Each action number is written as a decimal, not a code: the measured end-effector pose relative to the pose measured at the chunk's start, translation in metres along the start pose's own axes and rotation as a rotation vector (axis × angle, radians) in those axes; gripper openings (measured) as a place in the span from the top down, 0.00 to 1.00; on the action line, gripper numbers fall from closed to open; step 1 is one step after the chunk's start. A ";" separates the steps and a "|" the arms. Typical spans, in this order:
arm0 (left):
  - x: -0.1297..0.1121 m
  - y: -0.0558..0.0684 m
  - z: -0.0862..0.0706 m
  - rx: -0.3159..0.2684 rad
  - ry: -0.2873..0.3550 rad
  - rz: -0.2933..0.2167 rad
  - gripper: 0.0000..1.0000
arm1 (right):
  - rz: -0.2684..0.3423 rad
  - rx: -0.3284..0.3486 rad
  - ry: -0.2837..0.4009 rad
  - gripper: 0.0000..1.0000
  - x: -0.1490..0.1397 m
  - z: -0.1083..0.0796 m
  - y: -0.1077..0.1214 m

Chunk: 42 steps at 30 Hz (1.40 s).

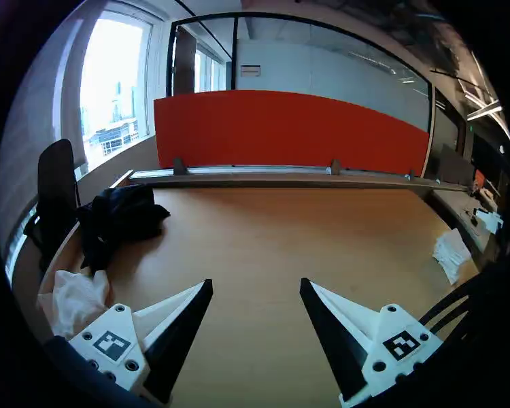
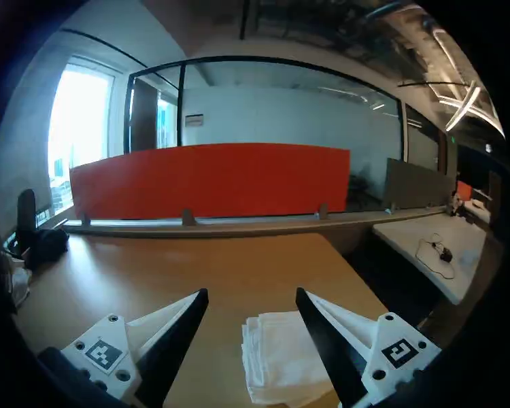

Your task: Fold towel

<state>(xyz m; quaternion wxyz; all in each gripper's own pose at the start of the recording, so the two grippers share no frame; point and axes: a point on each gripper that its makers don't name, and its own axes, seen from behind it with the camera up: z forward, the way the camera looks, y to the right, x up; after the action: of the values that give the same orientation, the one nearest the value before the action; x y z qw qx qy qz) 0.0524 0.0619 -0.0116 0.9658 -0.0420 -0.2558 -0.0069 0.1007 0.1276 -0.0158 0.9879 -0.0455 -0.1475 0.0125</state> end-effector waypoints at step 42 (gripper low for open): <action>0.087 -0.018 -0.026 0.018 0.293 0.002 0.04 | -0.088 0.059 0.199 0.00 0.084 -0.014 -0.105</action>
<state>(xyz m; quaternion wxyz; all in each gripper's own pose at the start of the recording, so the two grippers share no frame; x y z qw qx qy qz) 0.1407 0.0428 0.0106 0.9931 -0.0321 -0.1121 -0.0098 0.1866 0.0256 0.0053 0.9982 -0.0111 -0.0503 -0.0309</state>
